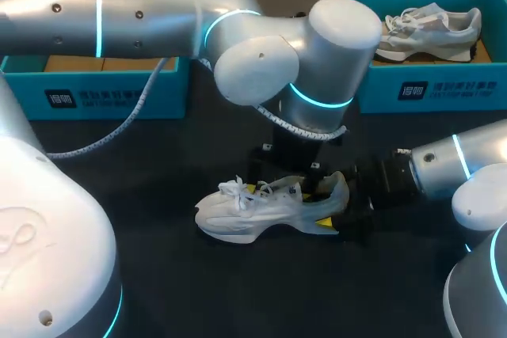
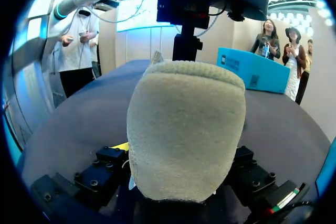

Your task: Take the shoe out of the shoebox, open the shoe tongue, remove and reinsert the insole, then place the shoe into the shoebox

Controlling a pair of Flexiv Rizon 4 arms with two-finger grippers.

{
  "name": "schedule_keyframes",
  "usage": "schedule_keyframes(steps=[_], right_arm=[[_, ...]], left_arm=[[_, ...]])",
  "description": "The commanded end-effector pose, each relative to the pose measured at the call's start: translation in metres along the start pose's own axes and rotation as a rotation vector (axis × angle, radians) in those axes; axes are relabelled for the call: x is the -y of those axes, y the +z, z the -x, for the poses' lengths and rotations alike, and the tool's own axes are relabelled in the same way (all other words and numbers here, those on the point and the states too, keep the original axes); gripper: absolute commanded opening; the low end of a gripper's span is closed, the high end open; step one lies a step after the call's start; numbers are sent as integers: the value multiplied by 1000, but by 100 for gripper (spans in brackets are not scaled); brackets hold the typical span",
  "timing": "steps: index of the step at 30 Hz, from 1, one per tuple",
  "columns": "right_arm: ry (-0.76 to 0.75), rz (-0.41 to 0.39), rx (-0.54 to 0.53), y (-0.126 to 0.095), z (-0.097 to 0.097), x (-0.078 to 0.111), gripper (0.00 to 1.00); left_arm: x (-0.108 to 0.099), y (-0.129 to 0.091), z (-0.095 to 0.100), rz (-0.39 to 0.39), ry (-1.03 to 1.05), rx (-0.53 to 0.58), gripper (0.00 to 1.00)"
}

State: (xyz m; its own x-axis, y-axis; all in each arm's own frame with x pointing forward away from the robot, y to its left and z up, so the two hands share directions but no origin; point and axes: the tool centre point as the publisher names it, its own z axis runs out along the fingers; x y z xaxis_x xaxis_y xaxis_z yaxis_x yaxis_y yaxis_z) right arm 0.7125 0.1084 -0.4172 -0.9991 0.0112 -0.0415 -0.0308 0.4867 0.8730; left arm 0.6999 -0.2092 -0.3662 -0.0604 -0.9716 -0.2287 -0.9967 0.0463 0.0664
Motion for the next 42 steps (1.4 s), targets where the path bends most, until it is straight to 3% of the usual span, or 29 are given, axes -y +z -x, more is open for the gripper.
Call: schedule_keyframes(steps=[1,3,5,7,12,15,16,21,33,37,42], right_arm=[[1,-4,0,3,2,2,0],[1,-4,0,3,2,2,0],[1,-4,0,3,2,2,0],[1,-4,0,3,2,2,0],[1,-4,0,3,2,2,0],[1,-4,0,3,2,2,0],[1,-4,0,3,2,2,0],[1,-4,0,3,2,2,0],[1,-4,0,3,2,2,0],[1,-4,0,3,2,2,0],[1,-4,0,3,2,2,0]], left_arm=[[-4,-7,10,-33,-20,27,100],[-4,-10,15,-35,-26,36,93],[-5,-12,21,-40,-33,45,78],[-6,-15,27,-35,-38,53,53],[-9,-20,33,-11,-34,41,29],[-14,-24,34,23,-19,15,4],[-15,-26,34,29,-11,8,0],[-24,-37,36,72,44,-53,0],[-41,-68,58,92,153,-190,0],[-41,-68,69,76,141,-202,0],[-37,-51,83,70,125,-205,0]])
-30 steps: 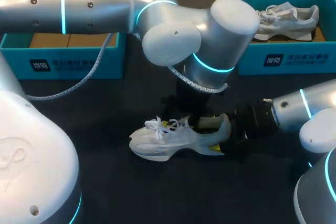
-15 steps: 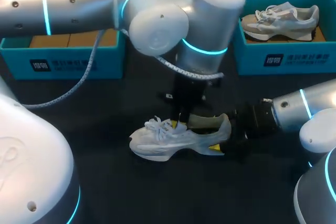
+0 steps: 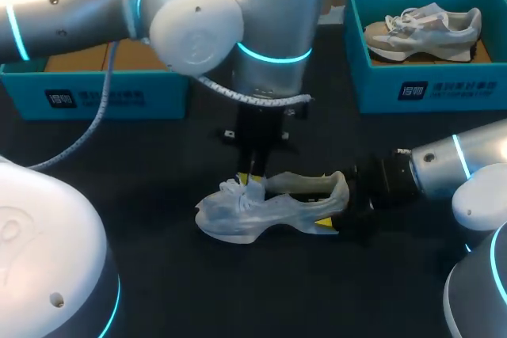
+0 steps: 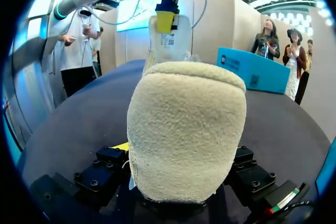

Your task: Take the shoe out of the shoebox, open the shoe tongue, remove and reinsert the insole, then place the shoe into the shoebox

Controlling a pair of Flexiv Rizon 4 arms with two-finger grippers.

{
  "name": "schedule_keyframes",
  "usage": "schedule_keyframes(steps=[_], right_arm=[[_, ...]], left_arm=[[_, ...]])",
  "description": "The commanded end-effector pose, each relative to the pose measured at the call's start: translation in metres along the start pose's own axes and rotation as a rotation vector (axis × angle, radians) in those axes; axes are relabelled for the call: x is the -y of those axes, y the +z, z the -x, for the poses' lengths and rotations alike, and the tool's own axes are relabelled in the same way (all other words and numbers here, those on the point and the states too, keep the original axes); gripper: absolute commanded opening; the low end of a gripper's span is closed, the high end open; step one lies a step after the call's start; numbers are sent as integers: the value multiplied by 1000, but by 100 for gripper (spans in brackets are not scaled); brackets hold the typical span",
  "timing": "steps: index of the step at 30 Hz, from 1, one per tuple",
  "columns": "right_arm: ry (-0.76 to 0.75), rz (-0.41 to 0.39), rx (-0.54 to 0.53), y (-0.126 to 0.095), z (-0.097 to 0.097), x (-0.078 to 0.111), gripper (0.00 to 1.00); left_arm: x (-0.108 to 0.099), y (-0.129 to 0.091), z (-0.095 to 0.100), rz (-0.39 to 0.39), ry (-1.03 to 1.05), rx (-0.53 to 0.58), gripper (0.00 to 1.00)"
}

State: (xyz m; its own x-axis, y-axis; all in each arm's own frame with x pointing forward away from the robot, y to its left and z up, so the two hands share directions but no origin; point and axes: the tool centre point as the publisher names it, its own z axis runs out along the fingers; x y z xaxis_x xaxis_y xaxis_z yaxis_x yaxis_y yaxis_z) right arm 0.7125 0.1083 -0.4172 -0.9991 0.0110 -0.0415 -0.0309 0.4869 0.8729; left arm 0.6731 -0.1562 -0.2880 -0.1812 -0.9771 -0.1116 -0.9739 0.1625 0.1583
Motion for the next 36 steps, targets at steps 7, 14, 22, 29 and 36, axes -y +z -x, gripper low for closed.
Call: schedule_keyframes(steps=[7,14,22,29,36], right_arm=[[1,-4,0,3,2,2,0],[1,-4,0,3,2,2,0],[1,-4,0,3,2,2,0],[1,-4,0,3,2,2,0],[1,-4,0,3,2,2,0]], left_arm=[[1,28,38,-6,-62,-110,0],[10,53,52,-5,-111,-92,7],[11,80,64,19,-147,-71,37],[13,97,69,43,-192,-51,64],[8,94,74,52,-190,-79,94]])
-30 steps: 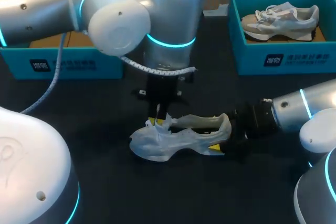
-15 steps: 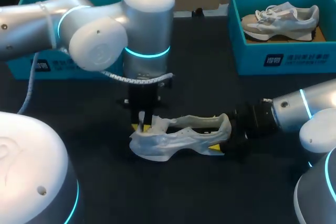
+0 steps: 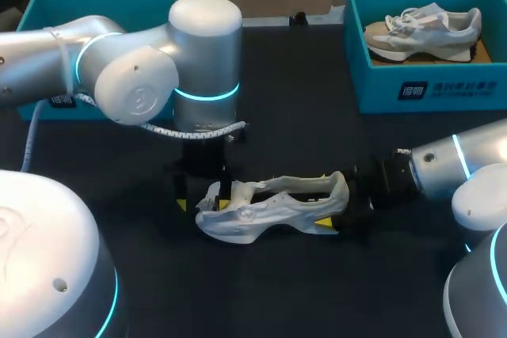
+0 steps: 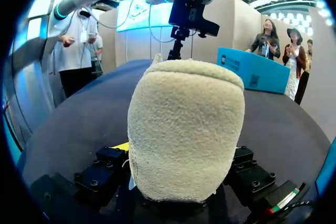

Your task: Take the shoe out of the shoebox, open the shoe tongue, remove and reinsert the insole, then place the shoe into the shoebox

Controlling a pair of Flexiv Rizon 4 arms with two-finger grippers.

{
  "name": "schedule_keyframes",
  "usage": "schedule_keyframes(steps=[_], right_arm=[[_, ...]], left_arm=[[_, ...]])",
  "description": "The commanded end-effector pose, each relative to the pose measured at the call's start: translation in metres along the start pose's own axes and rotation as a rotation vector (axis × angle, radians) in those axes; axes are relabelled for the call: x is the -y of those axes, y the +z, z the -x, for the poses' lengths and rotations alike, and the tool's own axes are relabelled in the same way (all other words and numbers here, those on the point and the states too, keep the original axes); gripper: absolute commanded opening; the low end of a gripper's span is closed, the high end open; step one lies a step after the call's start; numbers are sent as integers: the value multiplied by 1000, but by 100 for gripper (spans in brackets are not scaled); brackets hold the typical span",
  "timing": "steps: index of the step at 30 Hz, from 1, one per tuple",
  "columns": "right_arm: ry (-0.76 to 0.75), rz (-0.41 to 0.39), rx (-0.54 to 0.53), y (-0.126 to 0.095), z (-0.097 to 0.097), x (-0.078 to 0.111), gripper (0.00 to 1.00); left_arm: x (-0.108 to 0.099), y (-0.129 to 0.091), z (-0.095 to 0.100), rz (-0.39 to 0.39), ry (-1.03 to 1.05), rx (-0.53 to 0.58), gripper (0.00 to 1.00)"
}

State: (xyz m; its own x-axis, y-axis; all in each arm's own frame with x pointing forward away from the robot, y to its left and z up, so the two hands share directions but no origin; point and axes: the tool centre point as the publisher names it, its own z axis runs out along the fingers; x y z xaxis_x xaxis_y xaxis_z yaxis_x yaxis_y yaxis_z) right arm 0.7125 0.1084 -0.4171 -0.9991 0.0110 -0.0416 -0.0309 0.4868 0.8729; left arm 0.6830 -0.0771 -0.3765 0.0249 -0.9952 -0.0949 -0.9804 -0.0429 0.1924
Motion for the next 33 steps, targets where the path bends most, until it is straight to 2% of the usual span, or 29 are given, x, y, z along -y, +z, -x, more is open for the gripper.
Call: schedule_keyframes(steps=[1,12,16,21,27,33], right_arm=[[1,-4,0,3,2,3,0],[1,-4,0,3,2,3,0],[1,-4,0,3,2,3,0],[1,-4,0,3,2,3,0],[1,-4,0,3,2,3,0],[1,-4,0,3,2,3,0]], left_arm=[[-4,-5,5,-8,25,-36,100],[-17,-58,-3,-135,386,-135,100],[-20,-69,-12,-202,550,-123,100],[-22,-83,-21,-221,772,-157,100],[-26,-94,-27,-252,1127,-138,100],[-24,-100,-33,-319,1403,-31,100]])
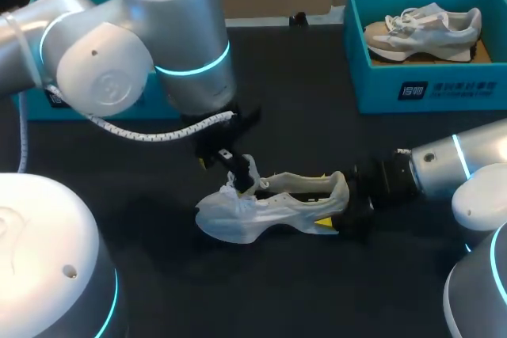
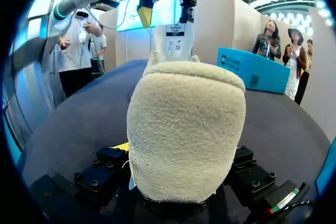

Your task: Take the shoe out of the shoebox, open the shoe tongue, remove and reinsert the insole, then place the shoe into the shoebox

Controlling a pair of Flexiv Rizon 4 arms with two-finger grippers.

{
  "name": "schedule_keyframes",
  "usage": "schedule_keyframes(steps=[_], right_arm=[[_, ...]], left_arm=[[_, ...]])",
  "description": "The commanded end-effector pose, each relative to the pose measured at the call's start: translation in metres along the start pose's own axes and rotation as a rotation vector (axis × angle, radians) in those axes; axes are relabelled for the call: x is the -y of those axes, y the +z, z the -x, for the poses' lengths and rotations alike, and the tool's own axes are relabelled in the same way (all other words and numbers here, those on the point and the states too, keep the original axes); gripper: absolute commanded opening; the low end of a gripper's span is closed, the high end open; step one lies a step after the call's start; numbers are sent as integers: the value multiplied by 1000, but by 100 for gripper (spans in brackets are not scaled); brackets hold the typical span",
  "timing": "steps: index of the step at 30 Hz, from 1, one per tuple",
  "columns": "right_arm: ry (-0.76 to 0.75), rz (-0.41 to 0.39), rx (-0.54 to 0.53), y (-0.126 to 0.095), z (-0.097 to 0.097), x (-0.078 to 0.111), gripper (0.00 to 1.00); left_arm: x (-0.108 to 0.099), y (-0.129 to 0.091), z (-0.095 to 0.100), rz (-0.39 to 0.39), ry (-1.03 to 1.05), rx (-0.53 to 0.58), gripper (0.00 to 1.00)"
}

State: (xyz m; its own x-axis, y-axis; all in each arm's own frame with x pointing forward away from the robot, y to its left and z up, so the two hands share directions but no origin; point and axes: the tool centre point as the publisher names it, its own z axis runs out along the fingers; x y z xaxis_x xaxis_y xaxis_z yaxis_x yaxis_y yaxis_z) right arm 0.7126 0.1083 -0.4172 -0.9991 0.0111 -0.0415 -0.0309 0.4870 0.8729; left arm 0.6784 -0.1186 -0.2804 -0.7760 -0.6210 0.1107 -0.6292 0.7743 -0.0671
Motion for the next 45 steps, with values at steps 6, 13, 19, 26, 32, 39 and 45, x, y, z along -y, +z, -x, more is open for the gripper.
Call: schedule_keyframes(steps=[6,13,19,26,32,39,45], right_arm=[[1,-4,0,3,2,2,0],[1,-4,0,3,2,2,0],[1,-4,0,3,2,2,0],[1,-4,0,3,2,2,0],[1,-4,0,3,2,2,0],[1,-4,0,3,2,2,0],[1,-4,0,3,2,2,0]], left_arm=[[22,-10,-11,-29,600,112,100],[57,-14,-31,-39,616,79,23],[77,-11,-45,-48,627,60,0],[84,4,-54,-35,614,33,0],[83,20,-62,-9,615,14,0],[84,26,-64,-5,585,6,0],[84,26,-64,-5,585,6,0]])
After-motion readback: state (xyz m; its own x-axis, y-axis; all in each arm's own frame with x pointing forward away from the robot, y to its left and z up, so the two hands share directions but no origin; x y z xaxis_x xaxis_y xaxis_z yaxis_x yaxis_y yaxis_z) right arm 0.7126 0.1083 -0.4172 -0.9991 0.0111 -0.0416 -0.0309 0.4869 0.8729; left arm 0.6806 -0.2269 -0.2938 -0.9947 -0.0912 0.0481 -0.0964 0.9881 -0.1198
